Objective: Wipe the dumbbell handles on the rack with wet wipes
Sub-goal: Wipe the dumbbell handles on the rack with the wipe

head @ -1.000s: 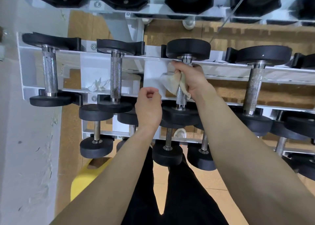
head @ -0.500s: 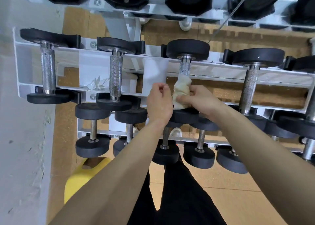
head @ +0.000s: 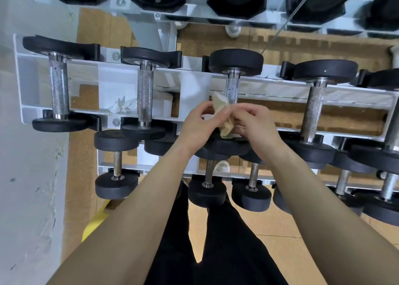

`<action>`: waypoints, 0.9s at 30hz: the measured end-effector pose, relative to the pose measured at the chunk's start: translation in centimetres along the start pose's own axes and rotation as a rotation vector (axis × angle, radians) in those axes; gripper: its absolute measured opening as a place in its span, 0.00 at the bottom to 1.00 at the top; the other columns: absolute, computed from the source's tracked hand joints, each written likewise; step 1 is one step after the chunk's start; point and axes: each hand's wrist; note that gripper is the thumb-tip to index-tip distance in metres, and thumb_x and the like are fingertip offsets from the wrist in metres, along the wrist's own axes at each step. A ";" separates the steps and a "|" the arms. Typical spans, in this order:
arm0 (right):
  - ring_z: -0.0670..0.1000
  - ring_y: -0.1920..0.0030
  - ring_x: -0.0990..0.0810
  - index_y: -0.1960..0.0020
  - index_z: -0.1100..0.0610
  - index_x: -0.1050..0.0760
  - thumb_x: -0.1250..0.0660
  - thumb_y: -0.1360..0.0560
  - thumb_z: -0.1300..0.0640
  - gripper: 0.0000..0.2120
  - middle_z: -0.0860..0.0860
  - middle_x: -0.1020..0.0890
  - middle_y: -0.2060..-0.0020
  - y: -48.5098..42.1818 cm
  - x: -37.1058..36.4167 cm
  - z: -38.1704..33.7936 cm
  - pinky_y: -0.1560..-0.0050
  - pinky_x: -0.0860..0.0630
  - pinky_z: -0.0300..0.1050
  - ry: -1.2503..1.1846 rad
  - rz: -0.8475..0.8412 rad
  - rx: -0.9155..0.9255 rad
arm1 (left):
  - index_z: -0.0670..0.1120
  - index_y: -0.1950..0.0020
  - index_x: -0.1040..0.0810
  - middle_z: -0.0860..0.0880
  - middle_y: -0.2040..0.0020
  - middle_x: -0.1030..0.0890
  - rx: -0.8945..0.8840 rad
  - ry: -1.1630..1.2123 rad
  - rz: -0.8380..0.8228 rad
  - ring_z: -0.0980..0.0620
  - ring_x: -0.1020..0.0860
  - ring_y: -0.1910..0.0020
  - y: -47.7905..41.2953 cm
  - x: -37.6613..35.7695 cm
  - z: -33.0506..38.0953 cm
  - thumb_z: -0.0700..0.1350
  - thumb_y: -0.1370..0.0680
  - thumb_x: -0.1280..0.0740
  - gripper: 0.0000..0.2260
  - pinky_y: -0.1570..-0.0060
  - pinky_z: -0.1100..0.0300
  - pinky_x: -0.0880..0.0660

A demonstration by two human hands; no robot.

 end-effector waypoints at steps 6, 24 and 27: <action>0.48 0.48 0.19 0.37 0.52 0.22 0.37 0.23 0.65 0.17 0.48 0.18 0.45 -0.9 1.5 1.4 0.45 0.19 0.48 0.192 0.288 0.024 | 0.45 0.46 0.19 0.50 0.52 0.14 0.043 0.014 0.132 0.56 0.16 0.52 -0.5 0.0 -0.8 0.41 0.20 0.32 0.04 0.52 0.61 0.20; 0.59 0.38 0.25 0.33 0.54 0.26 0.36 0.23 0.63 0.19 0.55 0.25 0.37 -2.9 2.1 2.1 0.46 0.30 0.44 0.759 0.417 0.020 | 0.46 0.40 0.24 0.51 0.48 0.22 -0.163 -0.330 0.427 0.55 0.23 0.51 -2.3 -0.4 -0.4 0.33 0.22 0.35 0.14 0.46 0.64 0.25; 0.60 0.40 0.27 0.33 0.57 0.31 0.38 0.25 0.66 0.21 0.57 0.29 0.37 -2.2 1.6 1.9 0.42 0.31 0.48 0.686 0.548 0.097 | 0.48 0.41 0.26 0.51 0.44 0.25 -0.224 -0.345 0.639 0.51 0.24 0.45 -0.7 -1.1 0.4 0.36 0.23 0.34 0.13 0.43 0.58 0.25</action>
Point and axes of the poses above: each hand's wrist, its own y-axis away from the middle knuckle, its own x-axis out of the back of the hand, z = x × y
